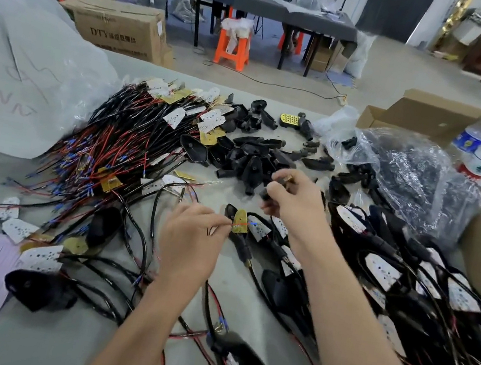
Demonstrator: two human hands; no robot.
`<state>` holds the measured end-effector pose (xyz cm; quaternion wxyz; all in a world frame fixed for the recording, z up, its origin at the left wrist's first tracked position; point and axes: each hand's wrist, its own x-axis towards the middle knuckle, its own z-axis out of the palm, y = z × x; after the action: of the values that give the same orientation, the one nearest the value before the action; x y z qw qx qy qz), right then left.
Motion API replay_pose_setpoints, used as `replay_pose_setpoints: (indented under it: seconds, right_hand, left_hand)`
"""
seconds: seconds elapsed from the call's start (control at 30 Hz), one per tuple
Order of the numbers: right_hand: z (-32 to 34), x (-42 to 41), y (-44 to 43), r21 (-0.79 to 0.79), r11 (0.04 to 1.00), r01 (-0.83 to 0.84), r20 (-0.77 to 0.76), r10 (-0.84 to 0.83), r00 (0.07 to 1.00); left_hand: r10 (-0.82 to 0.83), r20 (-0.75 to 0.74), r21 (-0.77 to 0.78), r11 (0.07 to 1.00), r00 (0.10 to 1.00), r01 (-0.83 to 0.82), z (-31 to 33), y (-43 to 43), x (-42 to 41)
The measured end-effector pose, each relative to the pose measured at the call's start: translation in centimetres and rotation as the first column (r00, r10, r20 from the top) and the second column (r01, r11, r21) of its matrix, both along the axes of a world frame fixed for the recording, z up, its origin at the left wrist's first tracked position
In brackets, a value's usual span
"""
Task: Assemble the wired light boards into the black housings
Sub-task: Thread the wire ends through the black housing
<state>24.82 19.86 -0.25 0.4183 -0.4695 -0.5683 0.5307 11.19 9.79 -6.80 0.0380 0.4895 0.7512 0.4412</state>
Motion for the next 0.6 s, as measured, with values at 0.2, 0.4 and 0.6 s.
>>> replay_pose_setpoints:
  seconds: [0.2, 0.4, 0.6]
  right_hand:
    - [-2.8, 0.4, -2.3, -0.159, 0.987, 0.015, -0.201, -0.047, 0.978]
    - [-2.3, 0.4, -2.8, -0.192, 0.978, -0.083, -0.362, 0.008, 0.932]
    - [-2.0, 0.6, -2.8, -0.196, 0.977, -0.081, -0.394, -0.003, 0.919]
  left_hand:
    - [-0.021, 0.213, -0.061, 0.998, 0.977, 0.035, 0.7, -0.9, 0.2]
    - [0.015, 0.203, -0.094, 0.996, 0.979, 0.004, 1.9, -0.8, 0.1]
    - [0.016, 0.197, -0.075, 0.997, 0.98, -0.001, 2.1, -0.6, 0.0]
